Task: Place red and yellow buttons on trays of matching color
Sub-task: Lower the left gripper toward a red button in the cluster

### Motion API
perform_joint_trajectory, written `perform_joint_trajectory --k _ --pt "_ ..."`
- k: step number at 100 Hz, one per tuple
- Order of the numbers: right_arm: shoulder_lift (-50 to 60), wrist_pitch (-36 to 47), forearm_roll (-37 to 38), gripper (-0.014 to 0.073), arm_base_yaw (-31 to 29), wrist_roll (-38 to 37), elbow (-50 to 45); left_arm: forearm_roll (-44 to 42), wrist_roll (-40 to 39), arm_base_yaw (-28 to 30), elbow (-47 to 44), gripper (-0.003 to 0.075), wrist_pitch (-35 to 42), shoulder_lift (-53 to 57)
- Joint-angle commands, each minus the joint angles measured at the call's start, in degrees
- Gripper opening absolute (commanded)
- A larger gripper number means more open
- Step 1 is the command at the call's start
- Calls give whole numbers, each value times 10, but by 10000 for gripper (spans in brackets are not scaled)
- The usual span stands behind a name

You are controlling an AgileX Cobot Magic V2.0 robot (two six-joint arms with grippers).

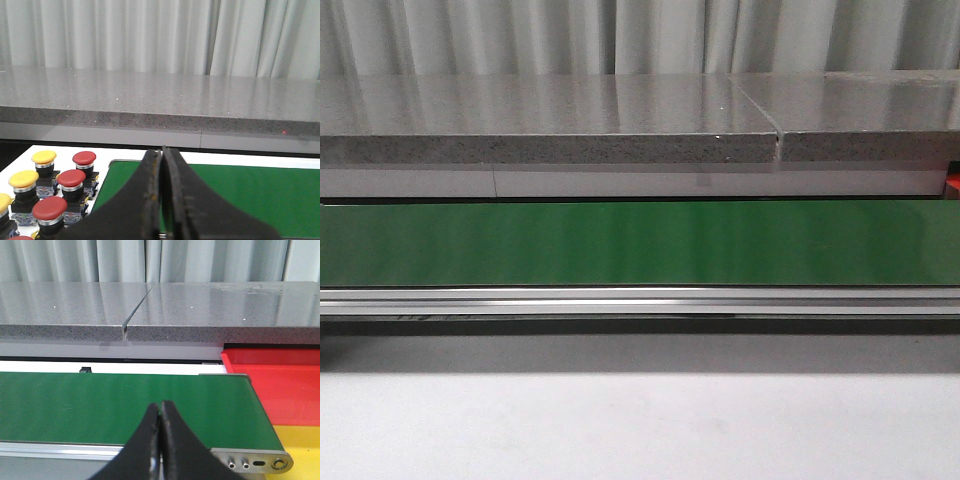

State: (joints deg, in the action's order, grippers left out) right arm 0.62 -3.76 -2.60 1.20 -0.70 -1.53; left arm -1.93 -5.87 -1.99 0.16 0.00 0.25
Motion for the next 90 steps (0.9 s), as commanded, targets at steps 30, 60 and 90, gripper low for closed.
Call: perform_joint_trajectory --k 30,60,90 --pt "10 47 6 -67 1 2 8 -1 -6 -5 -25 -19 45 18" --pt "10 47 6 -67 1 2 8 3 -6 -5 51 -19 -40 -3" --pt "10 47 6 -67 1 2 8 9 -6 -5 244 -19 -222 -118"
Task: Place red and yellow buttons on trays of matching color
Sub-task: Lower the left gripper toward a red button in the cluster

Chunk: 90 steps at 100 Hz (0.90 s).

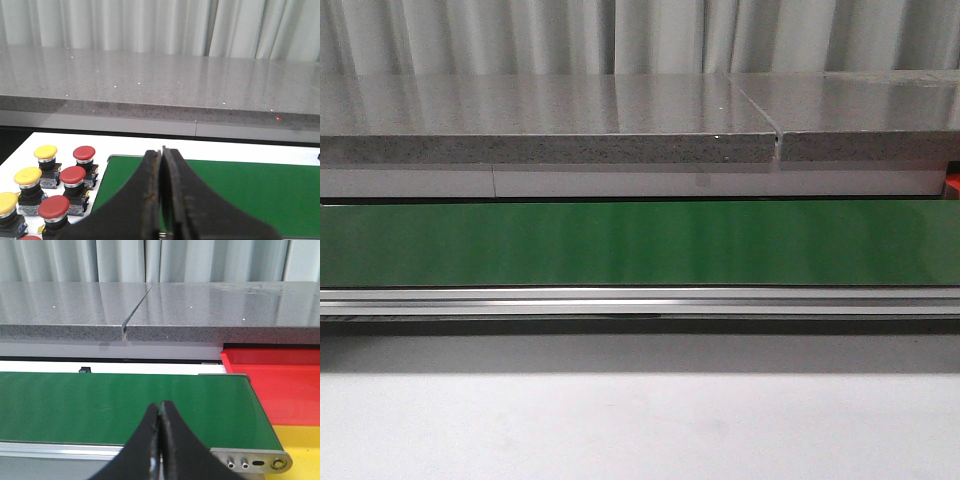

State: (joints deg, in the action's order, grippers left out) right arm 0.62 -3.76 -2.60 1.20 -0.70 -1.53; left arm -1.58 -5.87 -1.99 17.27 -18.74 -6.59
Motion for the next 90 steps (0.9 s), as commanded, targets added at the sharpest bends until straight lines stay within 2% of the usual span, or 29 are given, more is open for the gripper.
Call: perform_joint_trajectory --k 1,15,34,80,90 --pt "10 47 6 -67 1 2 8 5 -6 -5 78 -19 -35 -54" --pt "10 47 6 -67 1 2 8 5 -6 -5 183 -19 -171 -138" --pt "10 47 6 -67 1 2 8 11 -6 -5 266 -19 -281 -224" --pt "10 47 6 -67 1 2 8 11 -6 -5 274 -18 -317 -318" --pt "10 47 6 -67 1 2 8 11 -6 -5 274 8 -334 -330"
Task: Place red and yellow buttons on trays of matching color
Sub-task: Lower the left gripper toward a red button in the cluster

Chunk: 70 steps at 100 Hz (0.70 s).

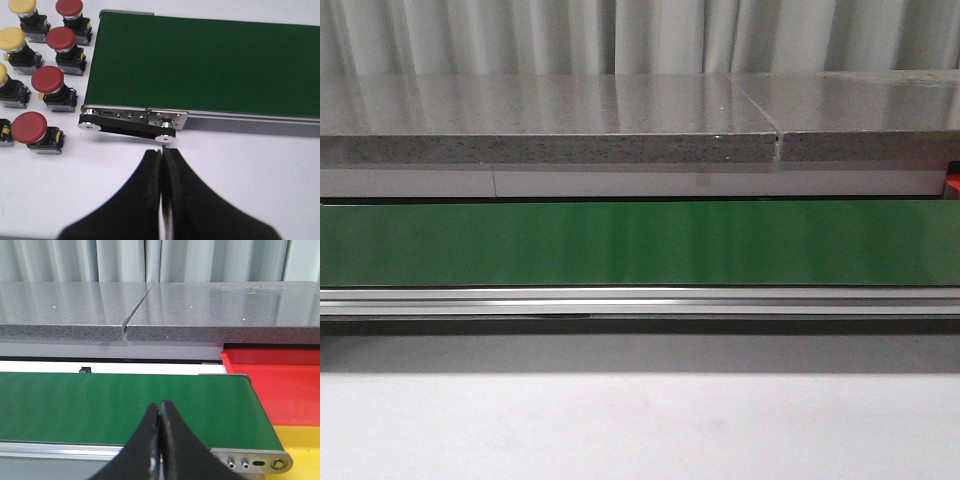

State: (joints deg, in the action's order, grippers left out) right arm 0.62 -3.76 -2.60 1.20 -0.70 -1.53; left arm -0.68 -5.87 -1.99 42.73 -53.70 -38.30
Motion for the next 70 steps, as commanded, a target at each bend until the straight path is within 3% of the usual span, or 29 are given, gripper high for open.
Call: perform_joint_trajectory --k 1,9,26,36,70 --pt "10 47 6 -67 1 2 8 2 -6 -5 20 19 14 -14" --pt "10 47 6 -67 1 2 8 2 -6 -5 20 119 0 -22" --pt "10 47 6 -67 1 2 8 2 -26 -5 19 492 -11 -26" --pt "10 47 6 -67 1 2 8 2 -38 -5 18 648 -7 -26" --pt "10 47 6 -67 1 2 8 -30 -114 5 17 671 35 -70"
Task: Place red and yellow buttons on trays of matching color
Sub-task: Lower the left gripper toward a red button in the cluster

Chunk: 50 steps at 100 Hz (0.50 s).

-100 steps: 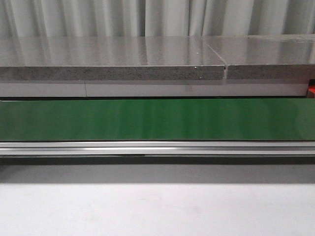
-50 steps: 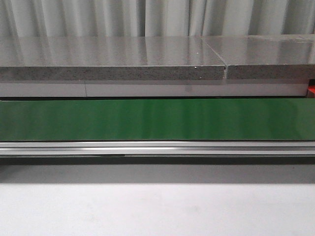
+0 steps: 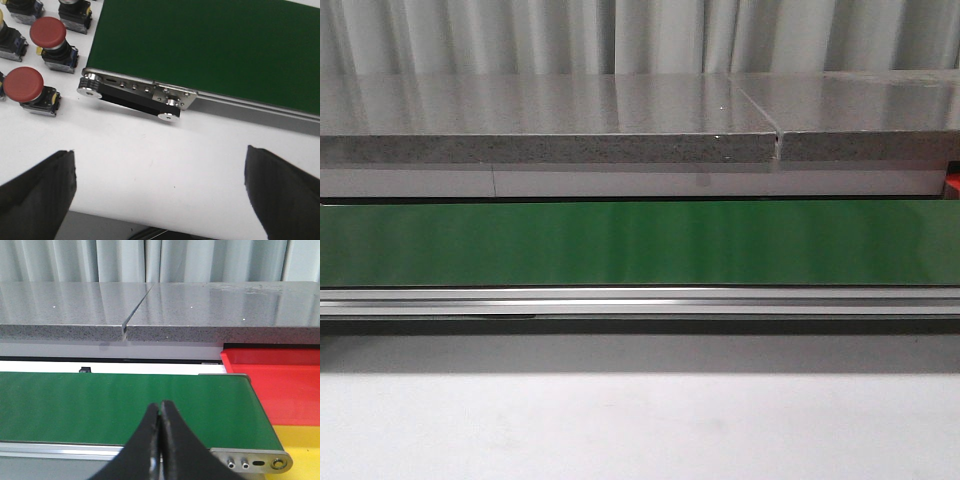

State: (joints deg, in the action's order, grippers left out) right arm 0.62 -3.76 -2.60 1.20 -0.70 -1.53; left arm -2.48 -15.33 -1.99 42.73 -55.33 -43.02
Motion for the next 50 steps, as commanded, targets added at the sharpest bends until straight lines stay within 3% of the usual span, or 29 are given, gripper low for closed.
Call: perform_joint_trajectory --k 1,50 --pt "10 47 6 -67 1 2 8 -15 -23 6 17 671 51 -25" --pt "10 47 6 -67 1 2 8 -31 -32 206 17 671 126 -195"
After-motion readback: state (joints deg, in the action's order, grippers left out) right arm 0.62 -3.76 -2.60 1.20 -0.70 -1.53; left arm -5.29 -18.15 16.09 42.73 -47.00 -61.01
